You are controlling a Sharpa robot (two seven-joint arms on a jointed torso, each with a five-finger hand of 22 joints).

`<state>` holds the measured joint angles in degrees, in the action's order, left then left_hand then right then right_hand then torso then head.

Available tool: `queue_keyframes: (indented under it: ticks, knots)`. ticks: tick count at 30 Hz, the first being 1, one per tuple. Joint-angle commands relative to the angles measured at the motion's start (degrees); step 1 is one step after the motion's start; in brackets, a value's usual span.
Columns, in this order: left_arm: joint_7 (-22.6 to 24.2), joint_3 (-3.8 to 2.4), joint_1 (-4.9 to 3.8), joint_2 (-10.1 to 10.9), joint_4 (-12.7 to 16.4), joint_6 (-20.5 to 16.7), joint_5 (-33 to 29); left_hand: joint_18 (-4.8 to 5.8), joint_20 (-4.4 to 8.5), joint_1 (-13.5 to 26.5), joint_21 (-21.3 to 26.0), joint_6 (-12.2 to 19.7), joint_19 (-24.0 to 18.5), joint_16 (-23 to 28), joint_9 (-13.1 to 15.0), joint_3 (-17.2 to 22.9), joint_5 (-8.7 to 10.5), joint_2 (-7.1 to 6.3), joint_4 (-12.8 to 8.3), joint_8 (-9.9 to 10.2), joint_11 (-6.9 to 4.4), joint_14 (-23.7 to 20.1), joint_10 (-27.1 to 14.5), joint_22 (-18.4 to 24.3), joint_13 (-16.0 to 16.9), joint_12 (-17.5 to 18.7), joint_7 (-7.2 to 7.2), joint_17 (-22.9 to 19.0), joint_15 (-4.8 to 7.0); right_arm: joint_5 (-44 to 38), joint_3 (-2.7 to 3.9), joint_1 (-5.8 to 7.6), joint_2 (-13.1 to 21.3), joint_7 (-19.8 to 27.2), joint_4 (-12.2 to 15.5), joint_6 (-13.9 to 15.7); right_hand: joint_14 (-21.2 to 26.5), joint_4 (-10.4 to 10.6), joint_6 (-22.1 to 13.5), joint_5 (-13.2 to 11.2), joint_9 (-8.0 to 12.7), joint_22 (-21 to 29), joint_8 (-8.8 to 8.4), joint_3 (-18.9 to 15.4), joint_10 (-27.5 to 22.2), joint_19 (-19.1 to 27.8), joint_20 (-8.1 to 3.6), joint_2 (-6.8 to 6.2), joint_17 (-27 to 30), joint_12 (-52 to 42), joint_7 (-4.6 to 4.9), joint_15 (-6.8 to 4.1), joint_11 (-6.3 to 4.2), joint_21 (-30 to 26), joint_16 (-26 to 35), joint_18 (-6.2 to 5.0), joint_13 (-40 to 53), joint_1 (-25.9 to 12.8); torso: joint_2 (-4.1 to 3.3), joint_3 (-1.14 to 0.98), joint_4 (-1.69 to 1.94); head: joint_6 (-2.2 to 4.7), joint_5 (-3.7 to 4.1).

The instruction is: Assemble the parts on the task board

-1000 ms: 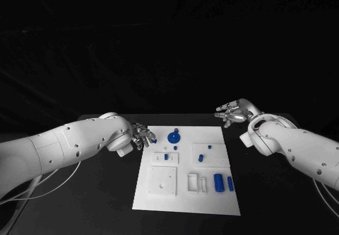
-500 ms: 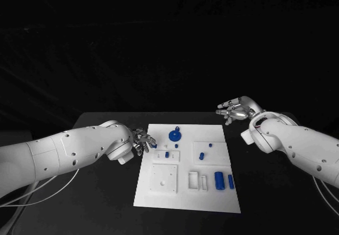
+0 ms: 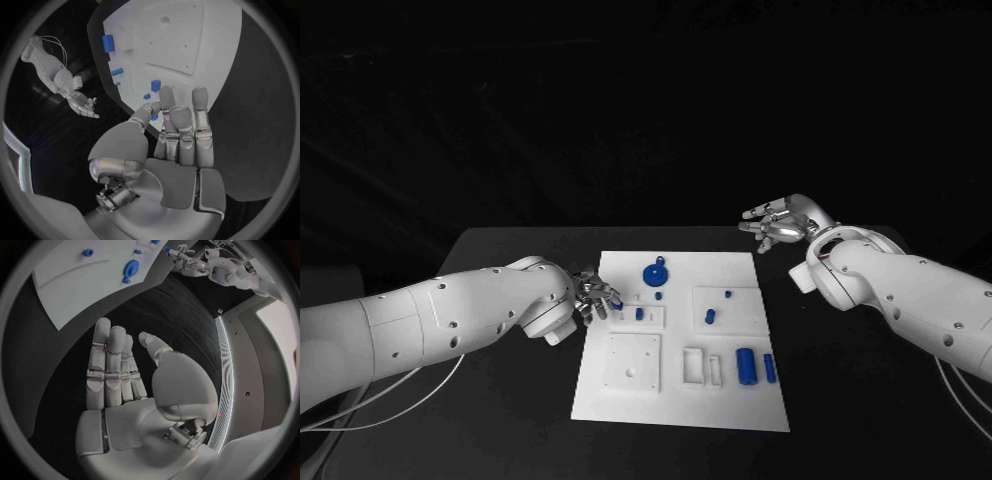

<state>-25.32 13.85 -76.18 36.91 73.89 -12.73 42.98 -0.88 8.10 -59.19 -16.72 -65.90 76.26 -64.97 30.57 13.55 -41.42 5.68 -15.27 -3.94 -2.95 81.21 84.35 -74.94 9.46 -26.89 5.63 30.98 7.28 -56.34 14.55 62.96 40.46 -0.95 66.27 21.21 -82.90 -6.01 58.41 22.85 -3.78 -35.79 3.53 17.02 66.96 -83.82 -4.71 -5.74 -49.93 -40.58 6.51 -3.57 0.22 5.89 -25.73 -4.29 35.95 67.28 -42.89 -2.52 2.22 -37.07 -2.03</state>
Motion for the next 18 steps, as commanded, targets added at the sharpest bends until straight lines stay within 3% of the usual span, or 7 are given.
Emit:
queue_keyframes:
  ticks: [1,18]
  knots:
    - [0.01,-0.02,0.07,-0.22,0.29,-0.88,0.25,-0.03,0.27,-0.22,-0.19,-7.49,-0.02,-0.39,0.12,0.25,0.11,0.57,-0.04,-0.19,-0.63,0.18,2.52,-0.9,0.05,-0.19,-5.59,0.07,0.09,0.24,0.03,0.01,-0.05,0.77,0.06,-0.79,-0.15,-0.13,-0.45,0.32,0.06,0.05,0.04,0.08,-0.4,-1.65,0.23,-0.04,-0.06,-0.23,0.14,0.13,-0.15,0.27,0.15,-0.12,-0.04,-0.22,0.03,-0.01,0.06,-0.12,0.1]
    - [-0.68,-0.01,0.53,-0.88,-0.61,0.09,2.75,-0.01,0.27,-0.28,-0.17,-7.86,0.05,-0.55,0.55,0.0,0.72,0.52,0.29,-0.28,-0.67,0.17,2.52,-0.89,0.04,-0.52,-5.75,0.21,0.13,0.24,0.03,0.01,0.0,0.67,0.21,-0.56,-0.11,-0.11,-0.45,0.4,0.07,0.3,0.03,-0.02,-0.46,-1.61,0.24,0.0,-0.07,-0.22,0.15,0.14,-0.15,0.35,0.16,-0.1,-0.04,-0.25,0.0,-0.09,0.01,-0.05,0.16]
